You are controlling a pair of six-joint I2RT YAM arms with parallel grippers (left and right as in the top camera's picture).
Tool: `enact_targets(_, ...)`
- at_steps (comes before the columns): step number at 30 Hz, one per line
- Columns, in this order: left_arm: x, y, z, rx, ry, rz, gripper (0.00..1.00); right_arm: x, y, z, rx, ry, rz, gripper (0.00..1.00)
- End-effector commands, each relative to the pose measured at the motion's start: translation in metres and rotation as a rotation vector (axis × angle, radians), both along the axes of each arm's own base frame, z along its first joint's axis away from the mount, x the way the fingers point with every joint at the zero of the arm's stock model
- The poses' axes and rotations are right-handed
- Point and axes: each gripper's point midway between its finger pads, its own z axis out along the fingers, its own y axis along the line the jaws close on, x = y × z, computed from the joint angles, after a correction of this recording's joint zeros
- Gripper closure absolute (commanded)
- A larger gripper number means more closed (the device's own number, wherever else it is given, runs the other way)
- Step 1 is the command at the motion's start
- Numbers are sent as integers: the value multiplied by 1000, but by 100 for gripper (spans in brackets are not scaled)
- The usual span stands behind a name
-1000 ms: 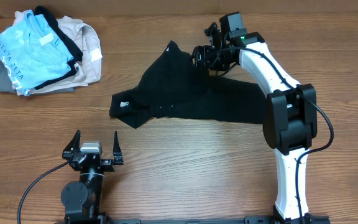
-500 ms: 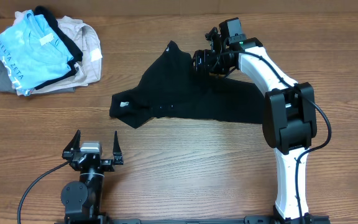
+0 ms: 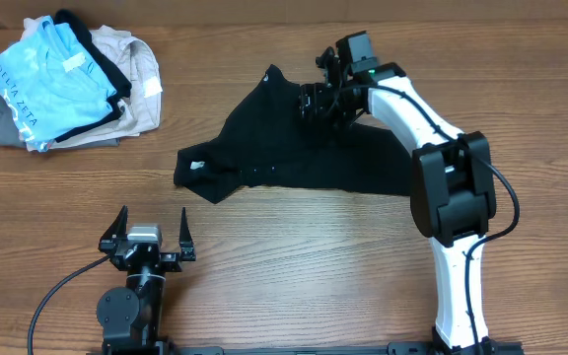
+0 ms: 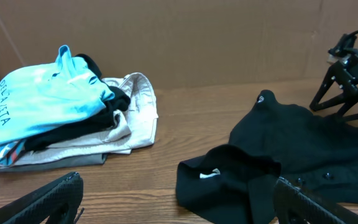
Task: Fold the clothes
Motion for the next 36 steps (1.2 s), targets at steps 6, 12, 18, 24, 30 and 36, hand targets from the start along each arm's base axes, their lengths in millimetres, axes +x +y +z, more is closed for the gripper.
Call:
enact_targets(6,0,2,0,16,-6,10,0,-6,-4,-24,-60,21,-10,20)
enact_targets(12,0,2,0,16,-6,10,0,-6,-5,-29,-69,27,-13,35)
enact_targets(18,0,2,0,16,-6,10,0,-3,-8,-29,-82,18,-24,79)
enact_targets(24,0,2,0,16,-6,10,0,3,-7,-15,-75,2,-28,96)
enact_targets(30,0,2,0,16,-6,10,0,3,-7,19,-61,-17,-46,96)
enact_targets(36,0,2,0,16,-6,10,0,-5,-9,63,-45,-43,-58,96)
